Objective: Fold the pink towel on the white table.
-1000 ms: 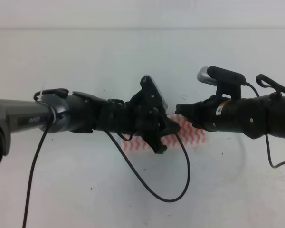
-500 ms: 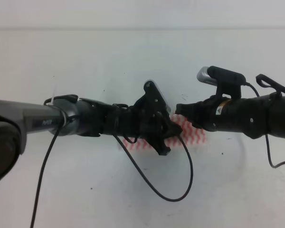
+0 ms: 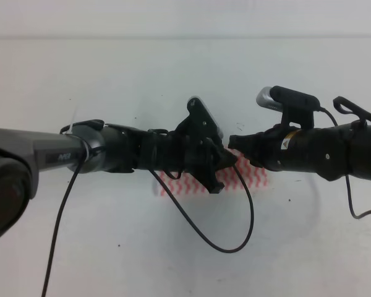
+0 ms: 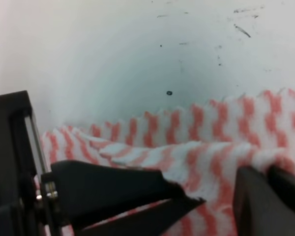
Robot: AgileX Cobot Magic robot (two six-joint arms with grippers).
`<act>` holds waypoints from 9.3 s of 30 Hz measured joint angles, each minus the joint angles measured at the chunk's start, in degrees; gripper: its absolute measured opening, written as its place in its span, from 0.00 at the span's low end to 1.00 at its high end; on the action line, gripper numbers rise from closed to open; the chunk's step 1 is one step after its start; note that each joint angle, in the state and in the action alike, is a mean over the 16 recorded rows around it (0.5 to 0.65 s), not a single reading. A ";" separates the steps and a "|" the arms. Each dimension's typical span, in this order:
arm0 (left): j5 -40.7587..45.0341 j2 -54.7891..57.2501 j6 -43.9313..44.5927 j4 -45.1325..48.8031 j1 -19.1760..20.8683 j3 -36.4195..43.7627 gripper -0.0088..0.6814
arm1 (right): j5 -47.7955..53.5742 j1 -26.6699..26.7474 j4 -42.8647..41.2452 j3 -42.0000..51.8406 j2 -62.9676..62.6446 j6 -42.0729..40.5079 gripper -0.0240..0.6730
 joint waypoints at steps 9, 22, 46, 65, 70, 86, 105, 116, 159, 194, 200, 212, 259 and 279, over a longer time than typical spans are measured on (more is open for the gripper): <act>-0.91 0.07 1.86 -1.63 0.01 -0.07 0.01 | 0.00 0.00 0.00 0.00 0.00 0.00 0.02; -1.55 0.16 3.85 -2.50 0.02 -0.13 0.01 | -0.07 0.00 -0.05 0.00 -0.03 -0.01 0.18; -6.60 -5.63 -4.49 1.02 1.39 0.46 0.01 | 1.36 -1.05 -2.23 -1.29 0.00 0.00 0.34; -4.83 -15.59 -44.99 23.64 4.57 10.74 0.01 | 19.48 -0.83 -0.18 -8.53 1.24 -7.14 0.03; -4.78 -14.40 -46.71 25.01 4.55 11.97 0.01 | 19.87 -0.02 0.58 -8.58 2.68 -7.76 0.01; -5.46 -11.23 -46.54 26.90 4.56 12.21 0.01 | 20.54 0.03 0.97 -8.68 6.34 -7.82 0.01; -1.42 -15.59 -50.17 30.48 4.26 11.41 0.01 | 23.53 -0.02 -1.29 -8.74 1.61 -7.71 0.01; -1.91 -13.42 -56.30 37.51 4.12 11.15 0.01 | 24.34 -0.08 -1.85 -8.71 1.37 -7.62 0.01; -2.53 -6.03 -45.07 24.42 -1.15 0.56 0.00 | 26.32 -7.44 -3.03 -8.71 0.81 -7.51 0.01; 4.54 -3.02 -49.33 30.58 -2.25 -1.81 0.01 | 25.54 -7.44 -3.19 -8.71 0.79 -7.51 0.01; 3.13 -6.58 -51.21 33.40 -2.04 -1.81 0.01 | 26.13 -7.44 -2.74 -9.21 0.77 -7.51 0.01; 2.55 -11.13 -63.47 44.92 2.22 -1.61 0.01 | 35.51 -7.44 -0.72 -14.31 0.83 -7.51 0.07; 9.46 -6.20 -61.80 41.85 9.78 -1.56 0.01 | 37.86 -6.10 4.05 -19.44 8.37 -10.42 0.47; 10.22 -3.95 -61.48 41.69 9.78 -1.56 0.01 | 37.11 -6.09 4.04 -19.44 10.36 -10.43 0.46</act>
